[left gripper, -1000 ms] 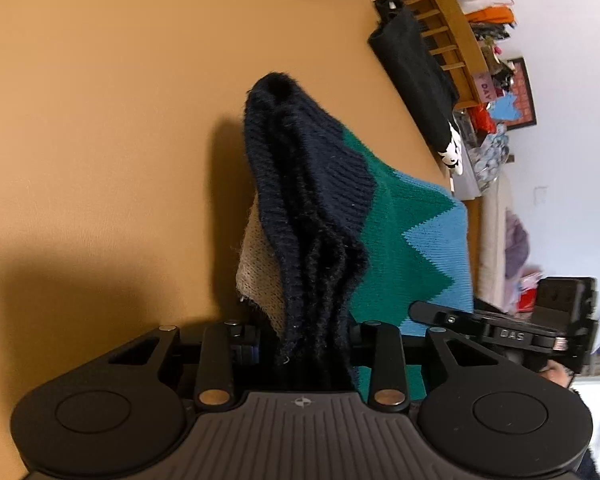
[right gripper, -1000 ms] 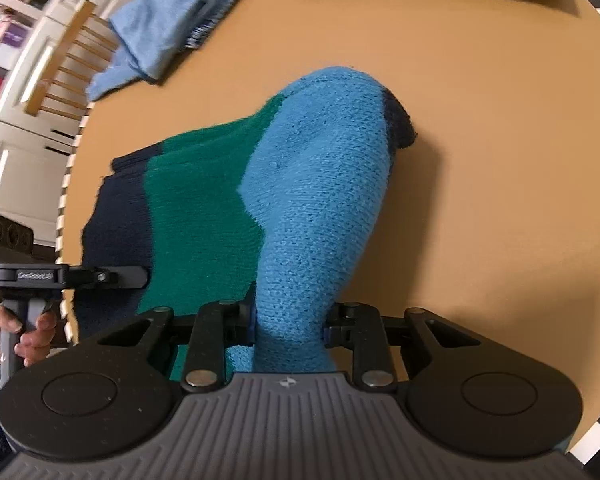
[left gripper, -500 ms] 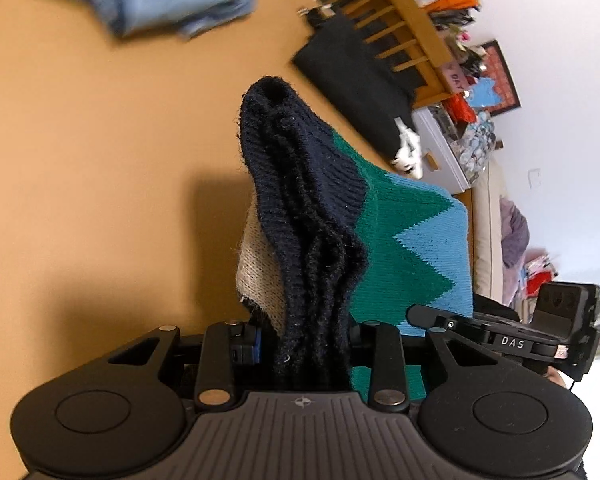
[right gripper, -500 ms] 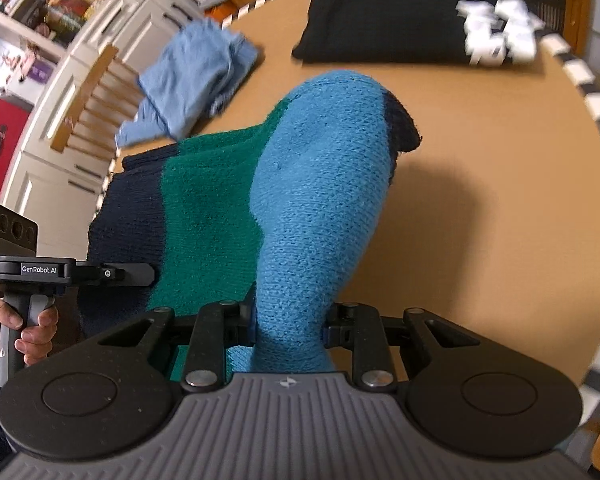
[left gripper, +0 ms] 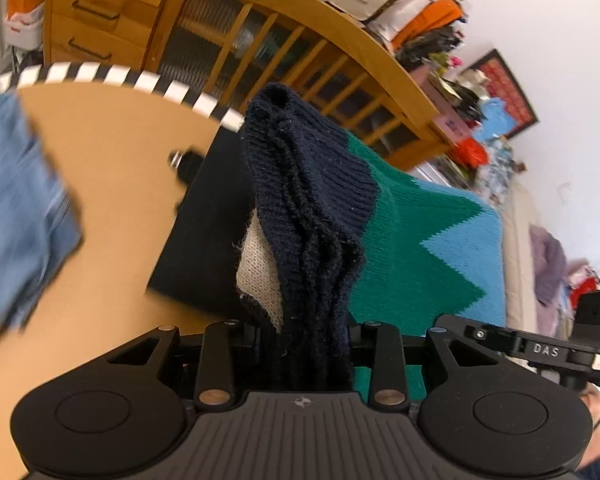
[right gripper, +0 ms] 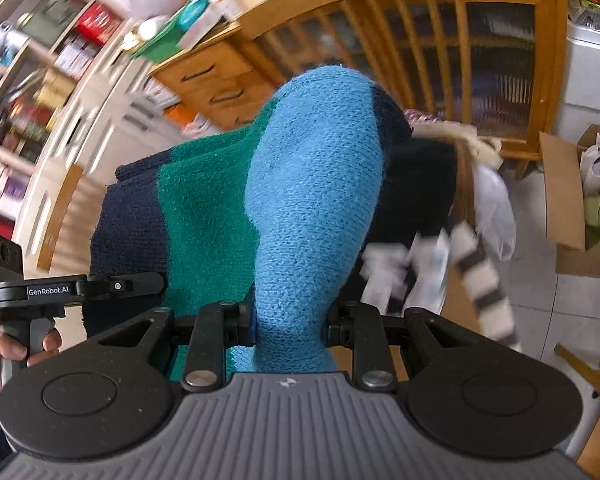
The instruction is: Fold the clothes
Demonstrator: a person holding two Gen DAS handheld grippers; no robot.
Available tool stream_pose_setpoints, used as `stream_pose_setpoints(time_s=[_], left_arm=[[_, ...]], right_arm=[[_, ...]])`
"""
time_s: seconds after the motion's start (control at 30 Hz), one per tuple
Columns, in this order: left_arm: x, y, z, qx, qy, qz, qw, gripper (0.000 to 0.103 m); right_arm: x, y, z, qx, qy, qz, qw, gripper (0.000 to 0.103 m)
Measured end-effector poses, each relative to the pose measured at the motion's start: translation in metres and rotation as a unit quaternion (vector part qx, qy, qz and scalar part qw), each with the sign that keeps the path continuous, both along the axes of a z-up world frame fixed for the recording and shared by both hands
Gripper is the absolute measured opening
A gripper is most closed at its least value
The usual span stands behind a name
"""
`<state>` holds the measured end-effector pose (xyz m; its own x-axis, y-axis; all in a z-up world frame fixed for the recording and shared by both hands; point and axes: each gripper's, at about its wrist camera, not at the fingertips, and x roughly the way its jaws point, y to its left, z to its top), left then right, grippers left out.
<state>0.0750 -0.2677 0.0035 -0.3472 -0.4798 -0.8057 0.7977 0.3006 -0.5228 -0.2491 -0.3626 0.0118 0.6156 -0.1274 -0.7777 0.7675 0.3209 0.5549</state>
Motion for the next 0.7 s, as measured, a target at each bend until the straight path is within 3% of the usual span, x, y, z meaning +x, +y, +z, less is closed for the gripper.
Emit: stream_pose_setpoints(time_s=[0.13, 0.27, 0.47, 0.6, 0.7], left_arm=[[0.004, -0.055, -0.024, 0.013, -0.011, 0.004, 0.9998, 0.035], [0.01, -0.081, -0.059, 0.039, -0.013, 0.011, 0.9991, 0.035], [0.028, -0.09, -0.109, 0.076, -0.006, 0.022, 0.9968, 0.042], [0.031, -0.087, -0.115, 0.083, -0.004, 0.035, 0.9959, 0.048], [0.033, -0.085, -0.118, 0.087, -0.004, 0.045, 0.9952, 0.052]], right_arm=[[0.001, -0.053, -0.033, 0.022, -0.004, -0.016, 1.0, 0.026], [0.004, -0.084, -0.073, 0.053, -0.01, -0.021, 0.998, 0.027], [0.008, -0.099, -0.12, 0.072, -0.004, -0.016, 0.997, 0.03], [0.002, -0.103, -0.143, 0.085, -0.013, -0.029, 0.996, 0.038], [0.004, -0.102, -0.141, 0.087, -0.004, -0.039, 0.995, 0.043]])
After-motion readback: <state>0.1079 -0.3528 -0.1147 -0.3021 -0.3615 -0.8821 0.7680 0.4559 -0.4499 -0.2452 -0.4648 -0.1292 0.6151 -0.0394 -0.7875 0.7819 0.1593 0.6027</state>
